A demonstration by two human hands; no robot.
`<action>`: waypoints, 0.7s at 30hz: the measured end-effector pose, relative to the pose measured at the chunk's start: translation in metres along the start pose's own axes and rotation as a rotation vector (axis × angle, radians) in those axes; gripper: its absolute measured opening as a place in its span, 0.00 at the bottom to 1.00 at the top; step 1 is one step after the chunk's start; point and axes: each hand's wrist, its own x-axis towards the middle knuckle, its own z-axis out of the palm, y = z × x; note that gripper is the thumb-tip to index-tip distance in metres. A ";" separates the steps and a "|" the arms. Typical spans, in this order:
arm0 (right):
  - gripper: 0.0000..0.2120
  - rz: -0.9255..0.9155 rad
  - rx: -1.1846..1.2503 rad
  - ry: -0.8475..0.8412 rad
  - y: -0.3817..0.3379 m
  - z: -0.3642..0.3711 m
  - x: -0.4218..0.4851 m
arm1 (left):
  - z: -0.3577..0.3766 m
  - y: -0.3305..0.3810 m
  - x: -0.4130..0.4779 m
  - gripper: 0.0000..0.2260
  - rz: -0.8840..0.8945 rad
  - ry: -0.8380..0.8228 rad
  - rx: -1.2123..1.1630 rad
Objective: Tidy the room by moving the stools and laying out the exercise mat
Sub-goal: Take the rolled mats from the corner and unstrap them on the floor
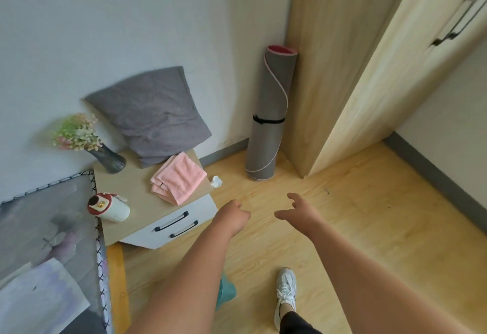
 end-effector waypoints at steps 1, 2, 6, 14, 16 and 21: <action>0.37 -0.004 0.001 0.014 -0.006 -0.019 0.014 | 0.001 0.020 0.011 0.25 0.009 0.003 0.004; 0.37 -0.007 0.001 0.026 -0.013 -0.036 0.025 | 0.001 0.038 0.022 0.25 0.018 0.005 0.008; 0.38 -0.040 -0.029 0.064 -0.037 -0.095 0.067 | 0.000 0.098 0.056 0.24 0.053 0.015 0.022; 0.38 -0.075 -0.056 0.044 -0.074 -0.145 0.136 | -0.016 0.164 0.113 0.23 0.064 0.042 0.008; 0.38 -0.080 -0.065 0.045 -0.086 -0.149 0.154 | -0.024 0.175 0.129 0.24 0.068 0.037 0.026; 0.38 -0.069 -0.078 0.049 -0.128 -0.157 0.207 | -0.055 0.207 0.187 0.24 0.090 0.015 0.088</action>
